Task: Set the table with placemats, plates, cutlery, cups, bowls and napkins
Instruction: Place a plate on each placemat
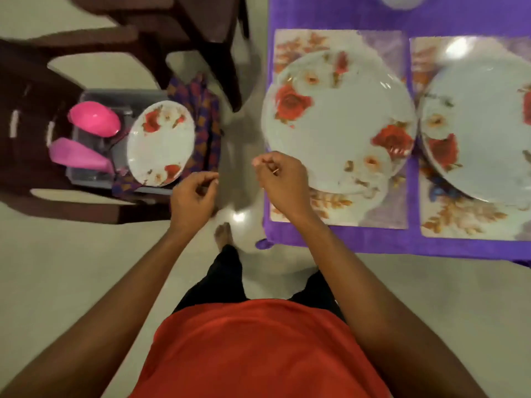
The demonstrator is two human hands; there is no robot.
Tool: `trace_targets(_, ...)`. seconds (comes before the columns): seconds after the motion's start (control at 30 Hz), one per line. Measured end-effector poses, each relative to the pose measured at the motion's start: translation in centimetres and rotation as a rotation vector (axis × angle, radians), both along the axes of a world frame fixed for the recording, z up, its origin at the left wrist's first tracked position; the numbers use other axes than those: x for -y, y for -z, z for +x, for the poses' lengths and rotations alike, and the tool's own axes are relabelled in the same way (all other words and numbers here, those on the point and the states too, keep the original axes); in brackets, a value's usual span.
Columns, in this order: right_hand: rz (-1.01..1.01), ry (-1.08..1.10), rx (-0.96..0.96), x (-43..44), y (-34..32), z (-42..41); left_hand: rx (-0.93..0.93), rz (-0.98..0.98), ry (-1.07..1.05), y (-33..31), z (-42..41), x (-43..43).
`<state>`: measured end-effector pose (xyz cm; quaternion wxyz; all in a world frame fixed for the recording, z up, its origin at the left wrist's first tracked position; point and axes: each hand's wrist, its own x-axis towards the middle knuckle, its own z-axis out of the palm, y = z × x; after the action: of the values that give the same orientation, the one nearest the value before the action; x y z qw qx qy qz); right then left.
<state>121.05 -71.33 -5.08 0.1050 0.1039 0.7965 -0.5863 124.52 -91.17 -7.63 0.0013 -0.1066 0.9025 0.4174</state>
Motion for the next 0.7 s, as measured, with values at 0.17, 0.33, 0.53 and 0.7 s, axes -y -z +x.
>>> trace_targets(0.17, 0.116, -0.331, 0.241, 17.2, 7.0, -5.3, 0.162, -0.186, -0.099, 2.7, -0.1, 18.0)
trace_targets(0.33, 0.467, -0.484, 0.285, 25.4, 13.8, -10.0, 0.356, -0.279, -0.106, 6.1, 0.1, 28.8)
trace_targets(0.53, 0.871, -0.473, 0.246, 28.5, 17.9, -17.7, 0.361, -0.339, -0.051, 10.2, -0.5, 31.1)
trace_targets(0.7, 1.008, -0.46, 0.288, 29.8, 19.6, -20.5, 0.34, -0.403, -0.068, 11.9, -0.9, 30.3)
